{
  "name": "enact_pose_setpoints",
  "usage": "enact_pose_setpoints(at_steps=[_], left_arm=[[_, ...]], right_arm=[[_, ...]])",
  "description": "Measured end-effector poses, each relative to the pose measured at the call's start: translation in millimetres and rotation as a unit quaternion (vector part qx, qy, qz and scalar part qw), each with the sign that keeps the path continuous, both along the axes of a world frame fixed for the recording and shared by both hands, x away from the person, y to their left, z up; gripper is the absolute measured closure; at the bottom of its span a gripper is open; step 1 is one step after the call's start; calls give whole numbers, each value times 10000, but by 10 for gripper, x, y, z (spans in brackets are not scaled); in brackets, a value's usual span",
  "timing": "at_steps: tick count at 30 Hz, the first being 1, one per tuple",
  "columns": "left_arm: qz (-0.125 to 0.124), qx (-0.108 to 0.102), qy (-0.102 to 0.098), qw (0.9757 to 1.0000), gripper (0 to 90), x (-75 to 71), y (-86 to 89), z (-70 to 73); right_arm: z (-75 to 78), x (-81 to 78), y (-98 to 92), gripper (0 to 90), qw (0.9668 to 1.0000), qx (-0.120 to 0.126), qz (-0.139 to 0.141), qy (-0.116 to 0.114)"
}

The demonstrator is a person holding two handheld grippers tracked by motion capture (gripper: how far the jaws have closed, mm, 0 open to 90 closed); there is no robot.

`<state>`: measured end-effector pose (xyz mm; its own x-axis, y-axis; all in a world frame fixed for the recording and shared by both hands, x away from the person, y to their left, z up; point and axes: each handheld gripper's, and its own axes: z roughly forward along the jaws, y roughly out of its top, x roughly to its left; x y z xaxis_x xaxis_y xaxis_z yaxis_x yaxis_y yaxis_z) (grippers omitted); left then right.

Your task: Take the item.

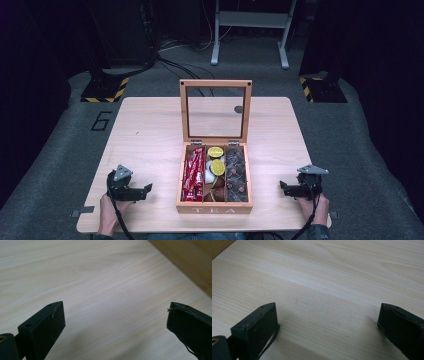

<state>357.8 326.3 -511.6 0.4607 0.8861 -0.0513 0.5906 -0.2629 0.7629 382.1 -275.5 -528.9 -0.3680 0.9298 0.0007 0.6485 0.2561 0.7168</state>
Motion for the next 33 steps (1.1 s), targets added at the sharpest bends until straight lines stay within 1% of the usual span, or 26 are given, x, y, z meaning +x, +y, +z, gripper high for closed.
enact_pose_setpoints(at_steps=[1,2,3,4,6,7,8,9,10,11,12,13,15,16,17,18,19,21,23,24,26,27,29,31,33], left_arm=[[-126,22,-66,9999,20,-13,-44,69],[-165,11,-67,9998,24,-22,-66,100],[-234,46,-88,9997,24,-27,-77,133],[-234,46,-88,9997,25,-27,-77,133],[-293,6,-160,9994,25,-39,-111,187],[-337,44,-205,9992,26,-46,-121,220],[-360,33,-226,9991,27,-52,-132,242],[-465,49,-303,9984,27,-64,-168,308],[-465,49,-303,9984,25,-64,-168,308],[-535,75,-391,9978,22,-73,-217,363],[-535,75,-391,9978,20,-73,-217,363],[-608,129,-458,9970,20,-74,-253,408],[-699,166,-510,9961,21,-71,-285,457],[-783,133,-569,9952,21,-67,-333,518],[-833,123,-592,9947,21,-62,-358,549],[-833,123,-592,9947,21,-62,-358,549],[-913,111,-655,9936,20,-47,-421,606],[-1000,123,-725,9923,16,-30,-482,661],[-1074,120,-761,9912,14,-10,-540,709],[-1074,120,-761,9912,14,-10,-540,709],[-1176,109,-770,9900,14,16,-593,745],[-1251,114,-788,9889,14,35,-650,772],[-1295,108,-769,9885,14,42,-677,784],[-1416,163,-796,9866,14,69,-755,810],[-1477,150,-771,9859,14,76,-816,821]], right_arm=[[0,-1,0,23,10000,-12,9,4],[-1,0,4,23,10000,-4,-12,-4],[-3,1,5,23,10000,5,-17,-28],[-3,1,5,23,10000,5,-17,-28],[-3,2,7,23,10000,6,-20,-31],[-4,2,7,23,10000,6,-20,-33],[-4,1,7,24,10000,6,-18,-35],[-4,1,7,24,10000,8,-21,-35],[-4,1,7,24,10000,8,-21,-35],[-4,1,7,24,10000,9,-21,-35],[-4,1,7,24,10000,9,-21,-35],[-4,1,7,24,10000,8,-23,-37],[-4,2,7,24,10000,9,-23,-37],[-4,2,7,24,10000,8,-23,-37],[-4,2,7,24,10000,9,-24,-38],[-4,2,7,24,10000,9,-24,-38],[-4,1,7,24,10000,9,-23,-38],[-4,1,7,24,10000,9,-24,-40],[-5,0,7,24,10000,9,-23,-42],[-5,0,7,24,10000,9,-23,-42],[-5,0,6,25,10000,9,-20,-45],[-3,-4,0,26,10000,-2,12,-37],[-3,-4,1,26,10000,1,8,-40],[-3,-4,1,27,10000,3,8,-41],[-3,-4,1,27,10000,4,9,-41]])
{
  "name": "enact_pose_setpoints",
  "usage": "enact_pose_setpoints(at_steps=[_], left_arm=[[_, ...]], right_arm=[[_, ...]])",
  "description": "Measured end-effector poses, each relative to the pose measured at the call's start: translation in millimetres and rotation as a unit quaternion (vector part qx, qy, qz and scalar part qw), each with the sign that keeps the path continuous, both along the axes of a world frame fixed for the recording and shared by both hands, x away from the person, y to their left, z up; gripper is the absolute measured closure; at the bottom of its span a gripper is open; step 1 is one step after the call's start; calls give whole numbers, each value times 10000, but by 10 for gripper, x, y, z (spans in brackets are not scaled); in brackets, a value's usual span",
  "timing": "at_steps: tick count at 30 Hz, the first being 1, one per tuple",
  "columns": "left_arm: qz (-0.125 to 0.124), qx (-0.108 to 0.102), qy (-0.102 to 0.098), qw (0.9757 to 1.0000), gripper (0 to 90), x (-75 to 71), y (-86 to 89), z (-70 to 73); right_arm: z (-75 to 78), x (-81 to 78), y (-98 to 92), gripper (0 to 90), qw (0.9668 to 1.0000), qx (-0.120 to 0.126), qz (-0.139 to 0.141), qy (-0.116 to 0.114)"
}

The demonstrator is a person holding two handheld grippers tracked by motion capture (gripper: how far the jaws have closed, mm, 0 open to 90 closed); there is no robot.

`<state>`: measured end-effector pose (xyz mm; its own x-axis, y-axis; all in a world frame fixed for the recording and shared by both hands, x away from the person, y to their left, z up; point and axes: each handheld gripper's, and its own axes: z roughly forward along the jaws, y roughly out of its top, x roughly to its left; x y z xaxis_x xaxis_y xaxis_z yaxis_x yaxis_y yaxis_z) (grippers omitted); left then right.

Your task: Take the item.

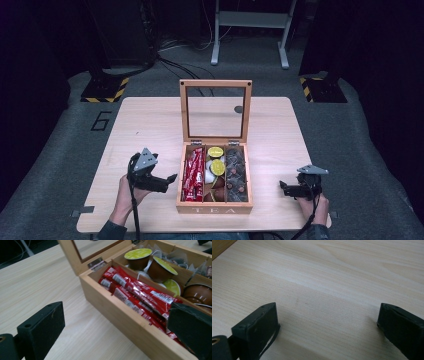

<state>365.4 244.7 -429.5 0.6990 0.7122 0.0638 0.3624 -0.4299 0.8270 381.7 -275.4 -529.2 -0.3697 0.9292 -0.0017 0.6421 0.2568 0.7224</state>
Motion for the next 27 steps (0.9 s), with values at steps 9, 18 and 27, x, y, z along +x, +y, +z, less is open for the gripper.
enact_pose_setpoints(at_steps=[9,18,27], left_arm=[[-243,73,-18,9997,17,66,-185,46],[-580,195,-19,9981,39,142,-417,90],[-892,299,-70,9955,66,213,-602,121]], right_arm=[[2,-4,1,33,10000,-5,20,33],[2,-7,6,37,10000,16,1,35],[2,-7,5,38,10000,11,2,22]])
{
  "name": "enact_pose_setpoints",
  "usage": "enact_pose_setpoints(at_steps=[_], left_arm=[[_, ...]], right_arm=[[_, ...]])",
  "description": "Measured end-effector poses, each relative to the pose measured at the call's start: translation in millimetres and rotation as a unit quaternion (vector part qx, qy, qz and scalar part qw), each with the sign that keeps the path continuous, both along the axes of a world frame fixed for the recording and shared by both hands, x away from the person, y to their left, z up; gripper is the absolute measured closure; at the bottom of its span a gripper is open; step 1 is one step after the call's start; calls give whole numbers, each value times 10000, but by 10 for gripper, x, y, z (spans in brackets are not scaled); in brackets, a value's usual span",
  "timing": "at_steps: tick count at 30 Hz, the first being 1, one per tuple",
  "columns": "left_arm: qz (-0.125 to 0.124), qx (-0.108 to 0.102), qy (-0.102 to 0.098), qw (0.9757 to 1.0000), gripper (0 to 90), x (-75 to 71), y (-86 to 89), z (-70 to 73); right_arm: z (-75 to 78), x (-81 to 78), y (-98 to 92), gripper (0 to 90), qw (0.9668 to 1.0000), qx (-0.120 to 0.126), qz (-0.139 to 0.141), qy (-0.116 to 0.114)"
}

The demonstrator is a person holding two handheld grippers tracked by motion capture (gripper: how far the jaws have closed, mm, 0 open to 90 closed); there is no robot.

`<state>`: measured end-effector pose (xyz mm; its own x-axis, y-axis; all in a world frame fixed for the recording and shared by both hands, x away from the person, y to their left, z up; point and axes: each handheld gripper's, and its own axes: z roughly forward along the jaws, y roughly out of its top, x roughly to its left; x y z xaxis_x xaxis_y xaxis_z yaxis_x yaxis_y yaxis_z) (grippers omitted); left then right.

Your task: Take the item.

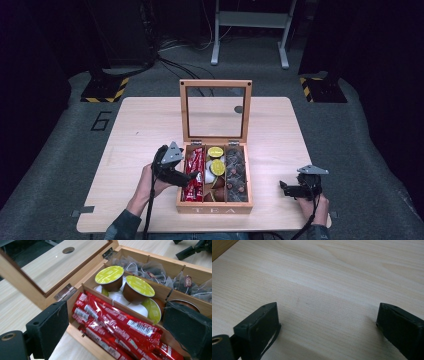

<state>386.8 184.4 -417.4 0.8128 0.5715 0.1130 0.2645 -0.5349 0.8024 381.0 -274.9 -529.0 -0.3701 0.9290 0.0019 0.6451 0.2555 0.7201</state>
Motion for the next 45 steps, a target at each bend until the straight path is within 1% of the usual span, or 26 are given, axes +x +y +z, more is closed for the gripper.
enact_pose_setpoints(at_steps=[2,3,8,9,10,12,13,14,15,18,19,21,22,24,29,32,33,37,38,40,44,45], left_arm=[[-22,11,-12,10000,70,3,-23,-2],[-132,94,-22,9999,70,15,-94,-7],[-315,205,-36,9993,76,47,-248,-48],[-365,216,-41,9991,77,56,-271,-55],[-361,167,-11,9992,79,57,-293,-66],[-404,186,-4,9990,79,66,-315,-73],[-474,250,9,9986,79,79,-371,-95],[-474,250,9,9986,80,79,-371,-95],[-504,260,15,9984,81,89,-420,-116],[-548,298,24,9981,87,99,-463,-133],[-570,377,29,9977,89,106,-480,-138],[-597,433,70,9973,93,121,-516,-158],[-624,427,96,9971,100,130,-530,-169],[-652,520,104,9965,105,144,-547,-174],[-697,530,110,9961,132,164,-601,-197],[-760,661,100,9949,138,175,-633,-208],[-755,663,106,9949,145,175,-644,-214],[-780,728,87,9943,153,183,-678,-222],[-807,718,109,9941,155,184,-687,-226],[-760,746,120,9942,169,191,-706,-237],[-813,788,141,9935,184,206,-733,-246],[-821,843,117,9930,187,205,-750,-247]], right_arm=[[0,0,-1,38,10000,-2,5,1],[0,0,-1,38,10000,-3,6,3],[1,-2,-2,40,10000,6,12,4],[1,-2,-4,40,10000,2,17,1],[2,-3,-3,40,10000,4,17,6],[1,-3,-3,41,10000,4,16,0],[1,-3,-4,41,10000,4,16,0],[1,-3,-4,41,10000,4,16,0],[0,-2,-5,42,10000,0,24,-13],[1,-2,-6,43,10000,-1,26,-14],[1,-2,-6,43,10000,0,25,-14],[1,-3,-6,43,10000,1,24,-14],[1,-3,-6,43,10000,2,24,-16],[1,-3,-6,44,10000,0,24,-15],[1,-4,-6,46,10000,3,18,-16],[0,-4,-6,49,10000,2,0,-32],[1,0,-13,50,10000,-19,42,-40],[-2,0,-11,50,10000,-15,26,-64],[-1,0,-12,50,10000,-20,32,-55],[-2,0,-12,50,10000,-18,28,-61],[-1,-5,-10,55,10000,-5,-14,-68],[-1,-5,-11,55,10000,-5,-12,-67]])
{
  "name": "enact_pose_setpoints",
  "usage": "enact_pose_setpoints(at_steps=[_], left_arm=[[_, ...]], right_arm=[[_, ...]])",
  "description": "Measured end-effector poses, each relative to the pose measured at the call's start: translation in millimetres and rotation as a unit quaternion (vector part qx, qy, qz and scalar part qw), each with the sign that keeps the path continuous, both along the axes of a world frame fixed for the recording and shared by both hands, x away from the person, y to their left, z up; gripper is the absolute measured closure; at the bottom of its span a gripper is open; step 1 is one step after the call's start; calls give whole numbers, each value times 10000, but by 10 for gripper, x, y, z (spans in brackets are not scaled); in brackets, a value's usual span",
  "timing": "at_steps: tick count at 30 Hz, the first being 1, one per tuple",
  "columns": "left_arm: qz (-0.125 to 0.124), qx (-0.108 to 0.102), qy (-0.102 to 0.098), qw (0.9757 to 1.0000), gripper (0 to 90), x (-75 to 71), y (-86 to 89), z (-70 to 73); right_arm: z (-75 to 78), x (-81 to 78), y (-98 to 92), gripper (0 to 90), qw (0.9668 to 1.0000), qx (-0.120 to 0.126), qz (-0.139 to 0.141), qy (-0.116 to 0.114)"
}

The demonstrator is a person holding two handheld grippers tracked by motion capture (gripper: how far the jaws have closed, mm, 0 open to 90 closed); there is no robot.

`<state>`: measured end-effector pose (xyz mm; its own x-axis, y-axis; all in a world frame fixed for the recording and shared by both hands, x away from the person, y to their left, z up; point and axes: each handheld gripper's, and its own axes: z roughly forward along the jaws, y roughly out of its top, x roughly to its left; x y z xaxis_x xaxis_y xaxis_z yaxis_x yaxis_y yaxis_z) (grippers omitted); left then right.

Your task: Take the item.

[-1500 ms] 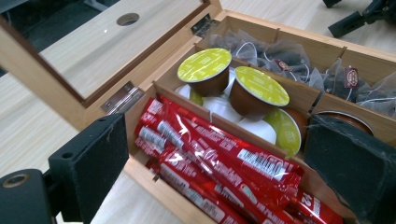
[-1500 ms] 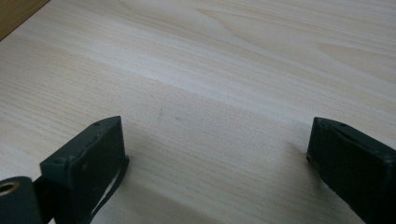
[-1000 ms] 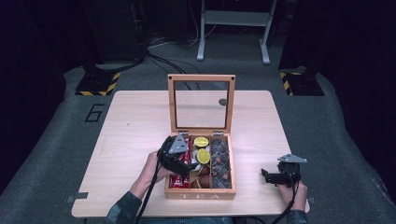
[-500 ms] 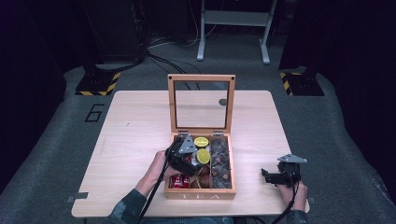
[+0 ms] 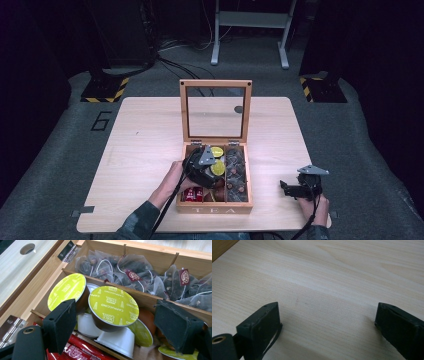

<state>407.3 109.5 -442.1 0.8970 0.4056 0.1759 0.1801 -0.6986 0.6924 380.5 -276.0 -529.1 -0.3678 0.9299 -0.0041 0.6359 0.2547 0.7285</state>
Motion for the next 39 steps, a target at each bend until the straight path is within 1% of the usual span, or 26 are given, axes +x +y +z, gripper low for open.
enact_pose_setpoints(at_steps=[1,4,8,11,12,13,19,22,24,29,34,39], left_arm=[[0,0,0,10000,190,0,0,0],[-23,106,-14,9999,204,-2,-33,-15],[-10,147,-3,9999,220,8,-49,-29],[-4,202,-20,9998,251,13,-76,-38],[-15,262,-28,9997,258,15,-83,-41],[-15,262,-28,9997,269,15,-83,-41],[-16,377,-76,9993,288,4,-142,-60],[34,440,-61,9990,308,8,-155,-76],[39,458,-66,9989,328,13,-159,-80],[79,498,-41,9987,347,16,-163,-88],[106,465,-45,9989,375,19,-159,-89],[96,445,-27,9990,380,21,-153,-89]], right_arm=[[0,0,0,55,10000,0,0,0],[0,0,0,55,10000,-2,1,-1],[0,0,0,55,10000,0,-1,-1],[2,-1,-2,60,10000,3,-10,6],[2,-2,-1,61,10000,10,-16,11],[2,-2,-1,61,10000,10,-16,11],[2,-3,-3,65,10000,15,-24,6],[2,-3,-3,65,10000,13,-24,8],[2,-3,-2,65,10000,16,-25,9],[1,-3,-3,67,10000,19,-34,-6],[2,-3,-3,67,10000,17,-28,2],[1,-3,-3,67,10000,17,-35,-10]])
